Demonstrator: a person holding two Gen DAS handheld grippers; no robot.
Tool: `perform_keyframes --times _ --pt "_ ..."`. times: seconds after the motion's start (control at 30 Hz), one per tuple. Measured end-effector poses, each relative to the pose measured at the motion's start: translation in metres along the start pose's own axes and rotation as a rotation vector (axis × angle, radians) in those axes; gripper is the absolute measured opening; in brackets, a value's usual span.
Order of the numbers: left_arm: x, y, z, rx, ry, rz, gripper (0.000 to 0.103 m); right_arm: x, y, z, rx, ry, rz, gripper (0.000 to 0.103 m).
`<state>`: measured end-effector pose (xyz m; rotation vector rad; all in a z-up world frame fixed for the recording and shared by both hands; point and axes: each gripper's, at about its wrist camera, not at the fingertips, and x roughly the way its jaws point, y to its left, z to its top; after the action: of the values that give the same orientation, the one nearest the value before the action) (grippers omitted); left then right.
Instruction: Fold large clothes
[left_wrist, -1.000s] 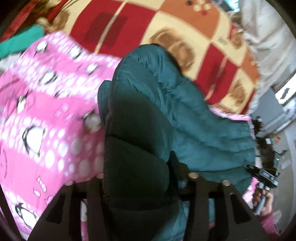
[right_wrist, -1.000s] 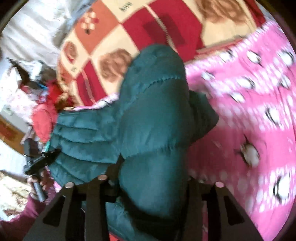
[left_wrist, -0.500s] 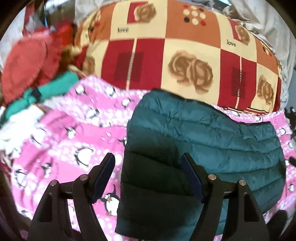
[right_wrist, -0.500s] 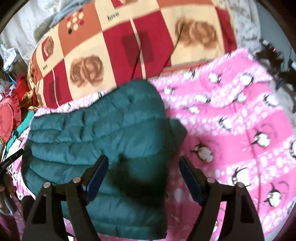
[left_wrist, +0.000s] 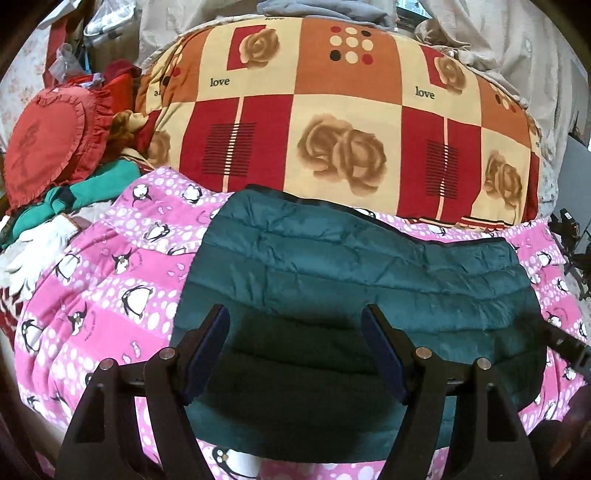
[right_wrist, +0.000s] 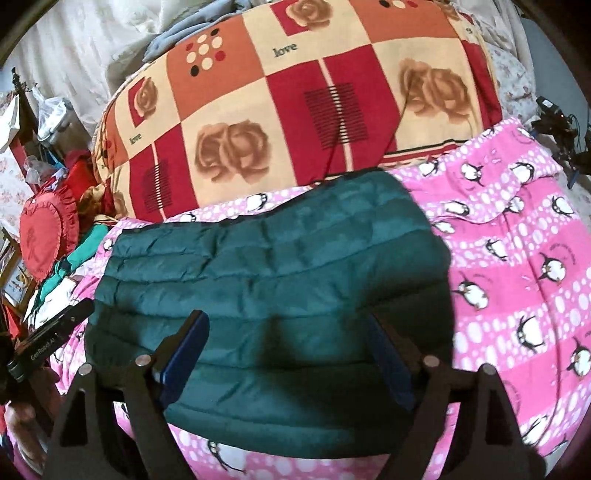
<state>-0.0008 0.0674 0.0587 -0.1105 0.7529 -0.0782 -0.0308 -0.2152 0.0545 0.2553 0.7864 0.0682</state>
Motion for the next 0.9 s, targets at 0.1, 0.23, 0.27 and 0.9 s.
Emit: perform_keyframes --times 0.1,0.23,0.27,0.9 --pt "-0.001 -0.008 -0.003 0.017 -0.006 0.009 0.052 0.006 0.012 -0.008 -0.011 0.006 -0.004 0.09" --pt "-0.002 -0.014 -0.008 0.035 -0.016 0.025 0.052 0.011 0.026 -0.016 -0.05 0.006 -0.028 0.09" --pt "-0.003 -0.016 -0.009 0.038 -0.019 0.027 0.052 0.011 0.029 -0.017 -0.061 0.001 -0.033 0.09" --pt "0.001 -0.026 -0.02 0.057 -0.021 0.069 0.051 0.012 0.035 -0.024 -0.079 -0.02 -0.082 0.094"
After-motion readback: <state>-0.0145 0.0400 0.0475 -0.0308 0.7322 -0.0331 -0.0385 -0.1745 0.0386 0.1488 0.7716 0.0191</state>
